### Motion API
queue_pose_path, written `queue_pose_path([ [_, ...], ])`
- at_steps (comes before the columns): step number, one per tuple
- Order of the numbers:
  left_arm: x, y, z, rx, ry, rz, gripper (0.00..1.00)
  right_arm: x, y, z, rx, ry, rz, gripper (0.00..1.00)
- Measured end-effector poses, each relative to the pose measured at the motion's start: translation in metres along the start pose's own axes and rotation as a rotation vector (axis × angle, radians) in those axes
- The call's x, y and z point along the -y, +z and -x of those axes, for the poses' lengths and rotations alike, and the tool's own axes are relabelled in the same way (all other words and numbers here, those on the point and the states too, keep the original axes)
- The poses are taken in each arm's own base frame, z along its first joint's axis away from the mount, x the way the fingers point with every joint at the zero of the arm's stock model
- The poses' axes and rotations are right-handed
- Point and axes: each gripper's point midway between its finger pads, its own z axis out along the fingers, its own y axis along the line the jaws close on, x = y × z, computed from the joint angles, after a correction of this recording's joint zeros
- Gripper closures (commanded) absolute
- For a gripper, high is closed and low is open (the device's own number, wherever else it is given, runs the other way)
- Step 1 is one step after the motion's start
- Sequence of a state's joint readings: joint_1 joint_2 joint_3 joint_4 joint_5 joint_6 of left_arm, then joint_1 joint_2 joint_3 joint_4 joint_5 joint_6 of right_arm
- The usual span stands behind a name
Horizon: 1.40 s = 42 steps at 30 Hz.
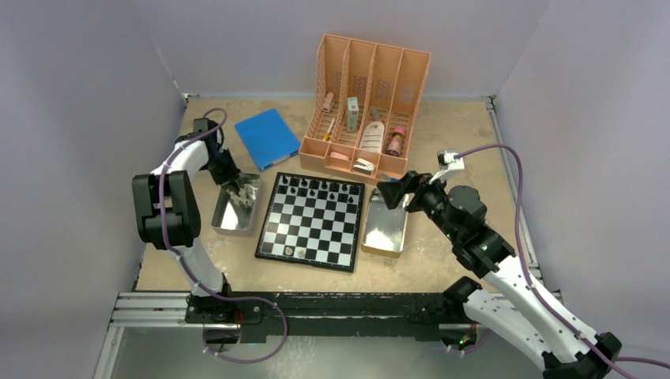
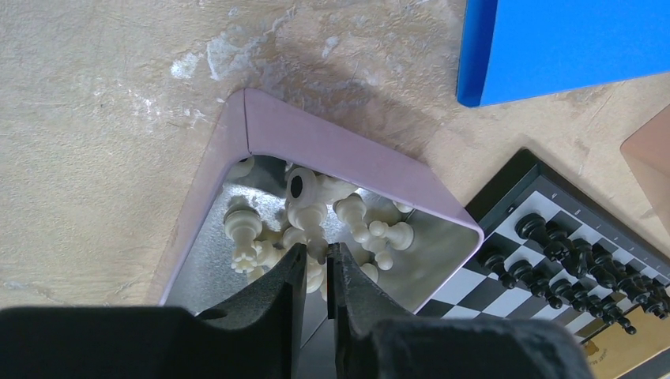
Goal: Set up the chess pieces on the board
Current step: Pick up the chess piece from the storage box.
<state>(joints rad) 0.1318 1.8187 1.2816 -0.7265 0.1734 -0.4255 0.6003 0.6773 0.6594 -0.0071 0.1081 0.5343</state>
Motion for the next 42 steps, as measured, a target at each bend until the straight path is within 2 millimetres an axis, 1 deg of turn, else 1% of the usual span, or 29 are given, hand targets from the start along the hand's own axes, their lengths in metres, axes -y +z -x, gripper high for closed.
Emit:
queue_pose_path([
  [9, -0.001, 0.003, -0.001, -0.008, -0.001, 0.003, 0.82, 0.001, 0.000, -0.002, -0.001, 0.000, -0.001, 0.02],
  [18, -0.001, 0.003, -0.001, -0.010, -0.002, 0.005, 0.93, 0.000, -0.002, 0.000, 0.006, 0.001, 0.003, 0.02],
  [26, -0.005, 0.000, 0.001, 0.002, -0.001, 0.030, 0.94, -0.002, -0.006, 0.005, 0.024, 0.003, 0.014, 0.02],
  [30, -0.003, -0.010, 0.003, 0.025, 0.005, 0.035, 0.94, -0.002, -0.006, 0.004, 0.023, 0.003, 0.013, 0.02],
  [33, 0.003, -0.023, 0.005, 0.055, 0.023, 0.035, 0.94, -0.001, -0.006, 0.004, 0.020, 0.002, 0.012, 0.02],
  [36, 0.016, -0.034, 0.004, 0.081, 0.061, 0.031, 0.94, -0.001, -0.007, 0.003, 0.018, 0.004, 0.010, 0.02],
  [39, 0.033, -0.044, -0.002, 0.100, 0.110, 0.017, 0.94, -0.003, -0.007, -0.001, 0.000, 0.011, 0.020, 0.02],
  [42, 0.045, -0.052, -0.008, 0.105, 0.144, 0.000, 0.94, -0.005, -0.008, -0.004, -0.015, 0.025, 0.030, 0.02],
])
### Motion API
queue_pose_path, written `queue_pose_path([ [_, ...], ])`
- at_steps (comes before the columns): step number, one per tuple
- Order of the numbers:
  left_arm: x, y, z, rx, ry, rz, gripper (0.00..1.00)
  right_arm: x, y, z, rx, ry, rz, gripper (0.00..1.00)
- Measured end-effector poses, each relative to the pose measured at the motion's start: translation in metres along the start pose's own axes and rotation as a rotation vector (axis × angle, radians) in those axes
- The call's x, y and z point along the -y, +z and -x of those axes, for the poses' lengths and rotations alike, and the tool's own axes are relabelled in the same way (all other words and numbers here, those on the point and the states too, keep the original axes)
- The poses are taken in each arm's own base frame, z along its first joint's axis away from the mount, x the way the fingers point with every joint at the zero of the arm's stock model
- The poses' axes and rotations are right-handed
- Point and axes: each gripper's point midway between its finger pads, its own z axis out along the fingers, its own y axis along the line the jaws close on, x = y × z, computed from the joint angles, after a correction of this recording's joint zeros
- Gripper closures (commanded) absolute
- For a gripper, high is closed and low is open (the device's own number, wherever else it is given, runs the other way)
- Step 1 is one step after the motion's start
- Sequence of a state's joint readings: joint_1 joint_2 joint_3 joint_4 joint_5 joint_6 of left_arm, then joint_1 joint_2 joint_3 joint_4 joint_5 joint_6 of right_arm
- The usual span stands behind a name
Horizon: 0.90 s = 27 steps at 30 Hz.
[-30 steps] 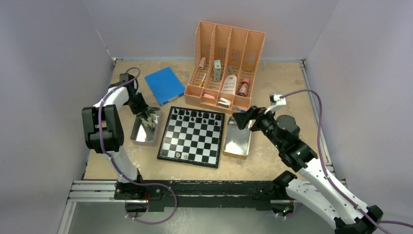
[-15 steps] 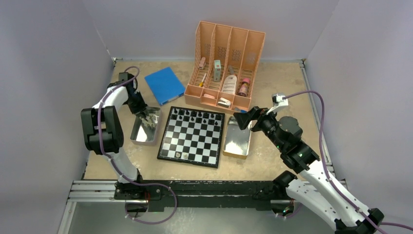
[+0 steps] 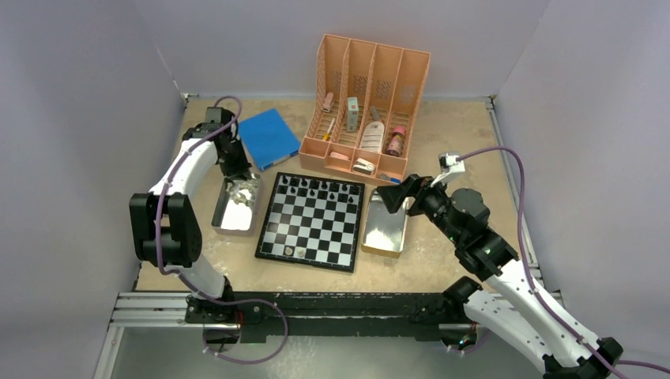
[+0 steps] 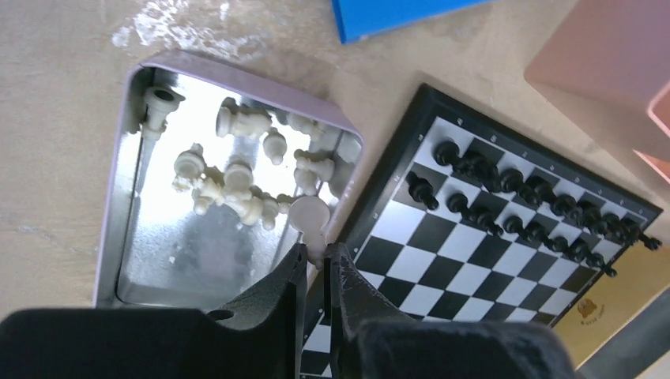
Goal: Set up the chess pieces on the board
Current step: Pick up the chess piece from the storage box, then place the chess piece on the chessboard.
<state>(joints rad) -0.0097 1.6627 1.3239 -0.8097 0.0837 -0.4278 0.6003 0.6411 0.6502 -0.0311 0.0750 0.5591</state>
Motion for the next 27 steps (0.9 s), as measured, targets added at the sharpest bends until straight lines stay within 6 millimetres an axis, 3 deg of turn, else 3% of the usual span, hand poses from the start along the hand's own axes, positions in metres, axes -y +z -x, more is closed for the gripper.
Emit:
queue_pose_path([
  [8, 0.034, -0.027, -0.019, -0.001, 0.061, -0.127, 0.94, -0.008, 0.001, -0.015, -0.074, 0.063, 0.039, 0.02],
  [15, 0.050, -0.045, -0.061, -0.069, 0.125, -0.234, 0.94, -0.014, 0.005, -0.030, -0.145, 0.106, 0.066, 0.03],
  [23, 0.073, -0.081, -0.101, -0.064, 0.227, -0.353, 0.94, -0.012, 0.007, -0.030, -0.142, 0.124, 0.048, 0.03],
  [27, 0.085, -0.090, -0.131, -0.095, 0.284, -0.390, 0.94, -0.009, 0.006, -0.026, -0.123, 0.129, 0.031, 0.03],
])
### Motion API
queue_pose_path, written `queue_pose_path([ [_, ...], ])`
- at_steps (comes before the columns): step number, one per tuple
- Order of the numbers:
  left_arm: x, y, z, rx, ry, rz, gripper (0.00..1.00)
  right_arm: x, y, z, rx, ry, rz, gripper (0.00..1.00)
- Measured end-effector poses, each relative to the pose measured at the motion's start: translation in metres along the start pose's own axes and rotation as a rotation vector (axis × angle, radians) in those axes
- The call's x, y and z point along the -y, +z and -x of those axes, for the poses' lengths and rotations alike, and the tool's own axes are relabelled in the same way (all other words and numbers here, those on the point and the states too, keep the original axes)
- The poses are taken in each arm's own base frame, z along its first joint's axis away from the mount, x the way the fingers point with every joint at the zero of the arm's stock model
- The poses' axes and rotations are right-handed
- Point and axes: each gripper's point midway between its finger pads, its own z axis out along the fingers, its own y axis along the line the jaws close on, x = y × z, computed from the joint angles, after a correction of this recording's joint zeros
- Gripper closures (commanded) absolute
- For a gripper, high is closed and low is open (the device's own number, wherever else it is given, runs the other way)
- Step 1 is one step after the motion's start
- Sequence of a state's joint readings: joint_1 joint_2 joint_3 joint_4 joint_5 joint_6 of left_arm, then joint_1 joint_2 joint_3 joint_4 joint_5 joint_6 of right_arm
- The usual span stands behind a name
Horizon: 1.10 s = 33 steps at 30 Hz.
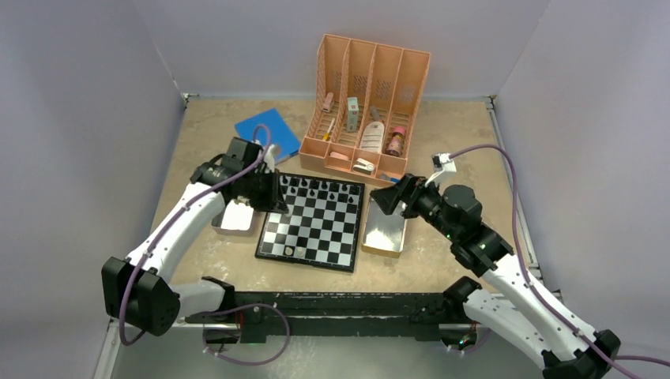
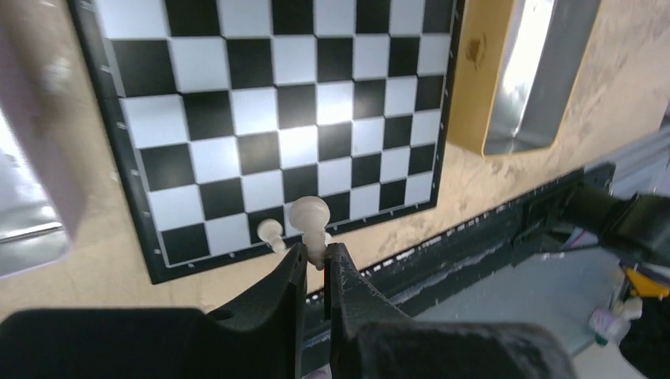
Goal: Set up the chess pieces on the board
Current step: Place the chess piece on the chessboard.
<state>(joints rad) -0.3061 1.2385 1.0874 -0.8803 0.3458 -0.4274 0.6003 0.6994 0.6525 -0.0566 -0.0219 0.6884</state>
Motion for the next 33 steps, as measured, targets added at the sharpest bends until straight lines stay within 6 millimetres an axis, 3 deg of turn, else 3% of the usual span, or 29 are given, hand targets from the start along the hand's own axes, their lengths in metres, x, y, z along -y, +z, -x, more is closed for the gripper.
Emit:
queue_pose_path([
  [10, 0.045, 0.019, -0.061, -0.158, 0.122, 0.003, 0.94, 0.002, -0.012, 0.018, 0.085, 0.004, -0.035, 0.03],
  [20, 0.069, 0.058, -0.112, -0.334, 0.227, 0.098, 0.94, 0.006, -0.022, 0.025, 0.112, 0.005, -0.067, 0.03],
  [25, 0.071, 0.072, -0.125, -0.372, 0.248, 0.136, 0.93, 0.005, -0.028, 0.032, 0.145, 0.006, -0.067, 0.03],
  [33, 0.067, 0.087, -0.129, -0.388, 0.252, 0.180, 0.93, 0.007, -0.034, 0.034, 0.163, 0.007, -0.080, 0.03],
])
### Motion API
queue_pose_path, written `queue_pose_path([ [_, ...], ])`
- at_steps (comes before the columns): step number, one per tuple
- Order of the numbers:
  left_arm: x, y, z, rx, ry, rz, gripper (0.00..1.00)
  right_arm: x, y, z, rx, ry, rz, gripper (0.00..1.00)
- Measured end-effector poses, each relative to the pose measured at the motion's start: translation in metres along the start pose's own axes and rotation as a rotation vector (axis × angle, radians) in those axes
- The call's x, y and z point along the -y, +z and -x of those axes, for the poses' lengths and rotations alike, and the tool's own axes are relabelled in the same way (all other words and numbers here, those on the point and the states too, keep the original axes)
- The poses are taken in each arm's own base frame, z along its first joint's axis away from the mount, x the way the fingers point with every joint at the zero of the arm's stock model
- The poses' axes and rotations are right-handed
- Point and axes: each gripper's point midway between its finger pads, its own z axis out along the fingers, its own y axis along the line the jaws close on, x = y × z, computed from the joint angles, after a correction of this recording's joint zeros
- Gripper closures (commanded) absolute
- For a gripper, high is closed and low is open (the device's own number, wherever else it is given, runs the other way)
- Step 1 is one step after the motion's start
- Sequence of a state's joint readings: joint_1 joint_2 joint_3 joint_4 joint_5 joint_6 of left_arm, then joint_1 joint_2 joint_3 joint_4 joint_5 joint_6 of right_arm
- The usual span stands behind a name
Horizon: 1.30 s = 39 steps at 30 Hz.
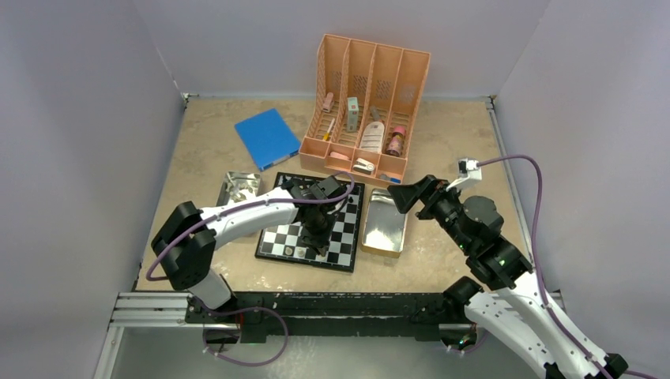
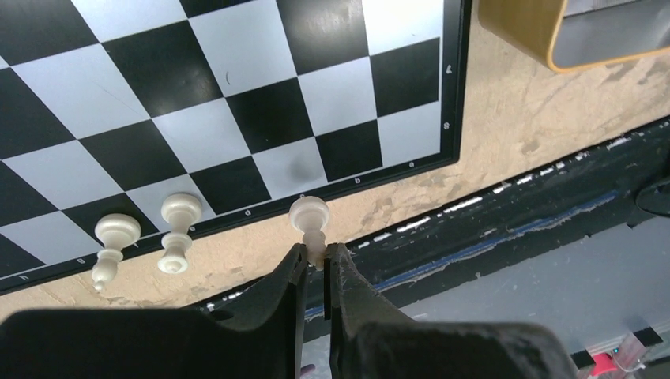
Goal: Set up the chess pieces on the board
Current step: Place the chess piece on the chessboard.
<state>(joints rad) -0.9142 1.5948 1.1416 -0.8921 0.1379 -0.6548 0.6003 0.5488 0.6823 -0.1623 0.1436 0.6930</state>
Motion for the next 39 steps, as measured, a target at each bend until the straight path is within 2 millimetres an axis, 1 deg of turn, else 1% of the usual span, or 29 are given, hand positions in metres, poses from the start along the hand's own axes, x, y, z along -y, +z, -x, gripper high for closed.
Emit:
queue_pose_path([
  [7, -0.005, 0.010, 0.004, 0.004, -0.008, 0.039, 0.92, 0.002, 0.000, -0.001, -0.003, -0.001, -0.008, 0.03],
  [14, -0.009, 0.019, 0.003, -0.016, -0.012, 0.065, 0.91, 0.002, 0.000, -0.001, -0.004, -0.001, -0.010, 0.03],
  [18, -0.009, 0.021, 0.005, -0.011, -0.015, 0.069, 0.88, 0.002, 0.000, -0.001, -0.004, -0.002, -0.010, 0.03],
  [30, -0.009, 0.022, 0.008, 0.001, -0.018, 0.068, 0.84, 0.005, 0.000, 0.001, 0.007, -0.003, -0.023, 0.03],
  [35, -0.008, 0.022, 0.008, 0.002, -0.019, 0.068, 0.77, 0.005, 0.000, 0.001, 0.008, -0.003, -0.023, 0.03],
  [39, -0.008, 0.022, 0.008, 0.002, -0.022, 0.067, 0.76, 0.004, 0.000, 0.001, 0.008, -0.003, -0.022, 0.03],
])
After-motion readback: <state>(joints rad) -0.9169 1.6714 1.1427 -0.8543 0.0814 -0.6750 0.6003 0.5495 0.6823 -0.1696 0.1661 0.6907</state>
